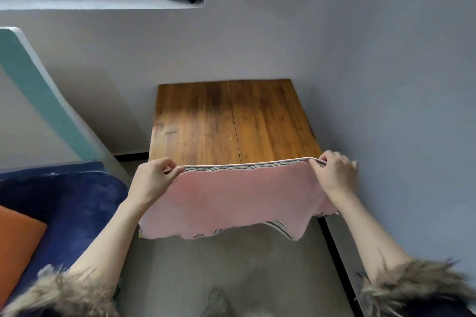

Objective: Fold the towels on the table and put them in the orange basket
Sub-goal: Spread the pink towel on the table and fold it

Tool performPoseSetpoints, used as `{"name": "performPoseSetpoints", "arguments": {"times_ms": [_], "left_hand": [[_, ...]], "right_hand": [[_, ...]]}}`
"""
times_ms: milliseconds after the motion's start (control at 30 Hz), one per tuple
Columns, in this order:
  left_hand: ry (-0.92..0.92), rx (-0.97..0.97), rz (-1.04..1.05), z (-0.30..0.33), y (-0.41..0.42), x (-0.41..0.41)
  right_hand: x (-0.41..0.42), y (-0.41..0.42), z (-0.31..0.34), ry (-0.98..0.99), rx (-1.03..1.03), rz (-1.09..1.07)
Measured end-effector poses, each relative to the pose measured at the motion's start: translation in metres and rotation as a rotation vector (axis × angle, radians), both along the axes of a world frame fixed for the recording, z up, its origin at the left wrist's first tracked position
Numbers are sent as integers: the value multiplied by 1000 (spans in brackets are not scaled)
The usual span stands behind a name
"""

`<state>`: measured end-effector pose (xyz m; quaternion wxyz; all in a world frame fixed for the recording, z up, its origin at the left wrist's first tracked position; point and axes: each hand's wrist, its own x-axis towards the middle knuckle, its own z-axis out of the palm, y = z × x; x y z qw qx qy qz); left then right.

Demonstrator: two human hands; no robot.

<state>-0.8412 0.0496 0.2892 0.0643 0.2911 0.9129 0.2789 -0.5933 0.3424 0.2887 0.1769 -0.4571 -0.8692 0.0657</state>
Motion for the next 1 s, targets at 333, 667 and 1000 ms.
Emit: {"name": "performPoseSetpoints", "arguments": {"times_ms": [333,667,1000], "left_hand": [[142,-107,-20,-47,83,-117],[360,-317,-144,-110,157,-204],[285,-241,-21,-173,213,-269]], "right_hand": [[-125,95,-47,-66,0,56],[-221,174,-111,-160,14,138],[-294,211,-171,-221,-26,90]]}}
